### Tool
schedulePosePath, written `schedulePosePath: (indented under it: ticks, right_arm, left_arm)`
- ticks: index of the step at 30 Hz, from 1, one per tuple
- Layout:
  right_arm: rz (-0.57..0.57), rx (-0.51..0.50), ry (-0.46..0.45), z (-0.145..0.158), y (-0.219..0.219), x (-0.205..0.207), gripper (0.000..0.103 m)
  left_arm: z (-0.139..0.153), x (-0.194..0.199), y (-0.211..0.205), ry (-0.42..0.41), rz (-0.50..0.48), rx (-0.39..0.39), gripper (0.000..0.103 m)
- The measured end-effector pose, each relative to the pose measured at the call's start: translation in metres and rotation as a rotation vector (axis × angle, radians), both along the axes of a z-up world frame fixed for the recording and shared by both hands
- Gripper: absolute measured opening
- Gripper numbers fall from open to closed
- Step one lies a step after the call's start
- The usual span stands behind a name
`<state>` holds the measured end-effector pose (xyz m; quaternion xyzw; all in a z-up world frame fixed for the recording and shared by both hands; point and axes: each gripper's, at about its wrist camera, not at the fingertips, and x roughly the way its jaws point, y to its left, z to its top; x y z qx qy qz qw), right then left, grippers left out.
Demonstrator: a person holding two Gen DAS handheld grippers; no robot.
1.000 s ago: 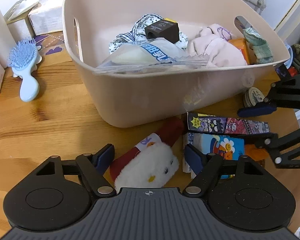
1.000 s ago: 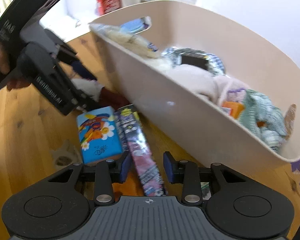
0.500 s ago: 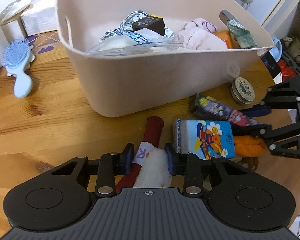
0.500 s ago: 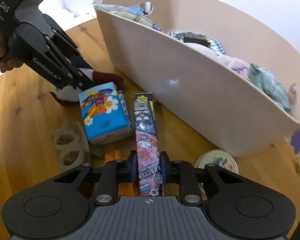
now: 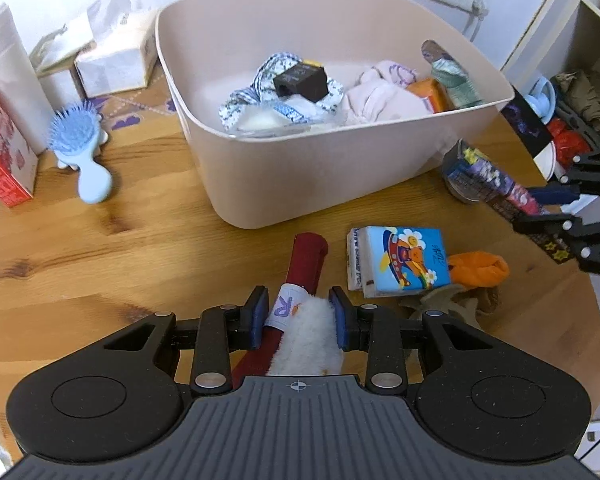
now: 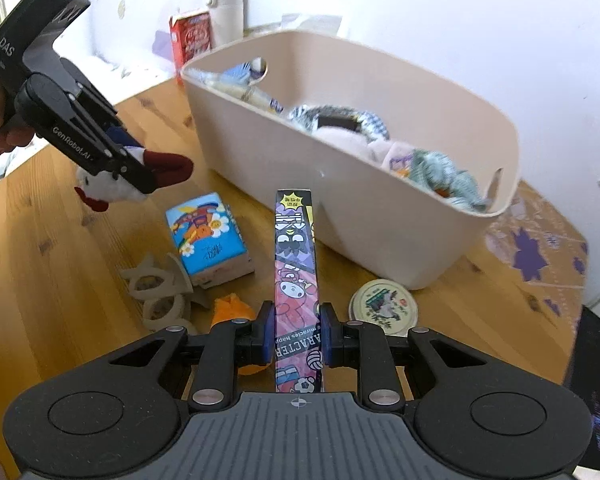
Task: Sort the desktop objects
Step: 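Lift both items over the basket and open both tools to drop them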
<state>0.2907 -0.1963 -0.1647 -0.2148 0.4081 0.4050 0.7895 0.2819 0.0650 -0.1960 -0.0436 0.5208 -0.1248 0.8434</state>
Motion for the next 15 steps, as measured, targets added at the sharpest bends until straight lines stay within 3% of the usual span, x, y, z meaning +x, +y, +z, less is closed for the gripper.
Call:
schedulePosePath:
  ticks: [7,15]
  right_arm:
    - [-0.048,0.046,-0.053,0.023,-0.006,-0.015,0.022]
    - [-0.101,0.117,-0.074,0.045,-0.014,-0.013,0.022]
  left_arm:
    - [0.021,-0.014,0.01,-0.047,0.009,-0.015,0.033]
    - [0.075,-0.024,0.019,-0.2,0.032,-0.043,0.033]
